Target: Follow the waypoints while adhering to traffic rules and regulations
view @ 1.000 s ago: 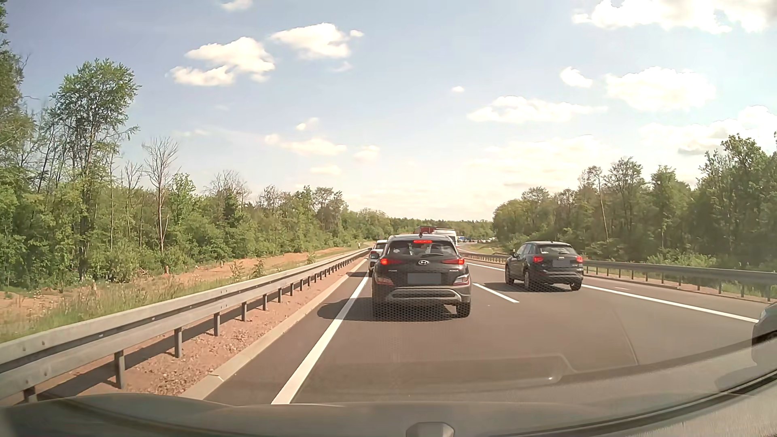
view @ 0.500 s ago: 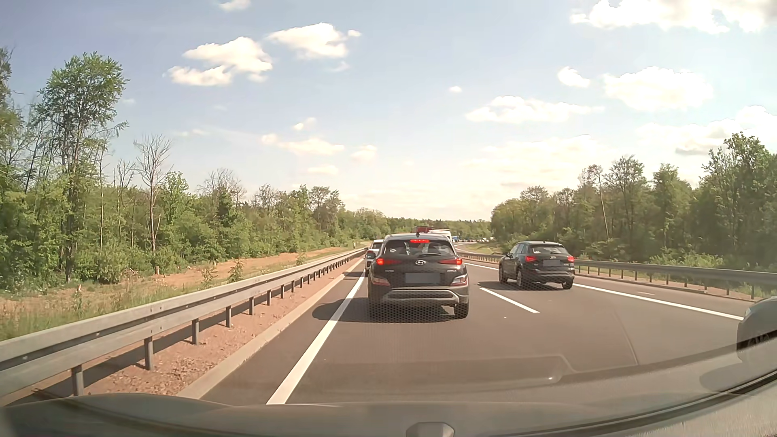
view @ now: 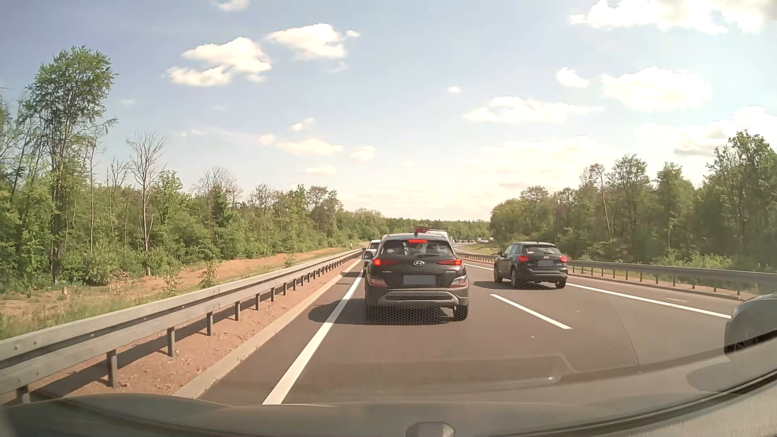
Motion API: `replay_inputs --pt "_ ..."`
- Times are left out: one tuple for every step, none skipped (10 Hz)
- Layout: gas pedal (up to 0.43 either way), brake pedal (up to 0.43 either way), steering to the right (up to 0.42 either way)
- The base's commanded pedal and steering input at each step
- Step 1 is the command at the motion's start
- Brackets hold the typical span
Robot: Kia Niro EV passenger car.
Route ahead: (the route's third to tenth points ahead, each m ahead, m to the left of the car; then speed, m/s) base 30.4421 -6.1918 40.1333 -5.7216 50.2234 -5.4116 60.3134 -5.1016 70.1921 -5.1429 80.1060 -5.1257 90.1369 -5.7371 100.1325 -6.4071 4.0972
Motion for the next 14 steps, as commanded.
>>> replay_inputs --pt "0.028 0.0 0.001" --pt "0.028 0.0 -0.003" --pt "0.028 0.0 -0.005" --pt "0.028 0.0 -0.007" --pt "0.0 0.0 -0.009" --pt "0.0 0.0 -0.009" --pt "0.0 0.0 -0.009" --pt "0.0 0.0 -0.009" --pt "0.0 0.0 -0.01" --pt "0.0 0.0 -0.01" --pt "0.0 0.0 -0.01" --pt "0.0 0.0 -0.01" --pt "0.0 0.0 -0.011" --pt "0.0 0.0 -0.014"
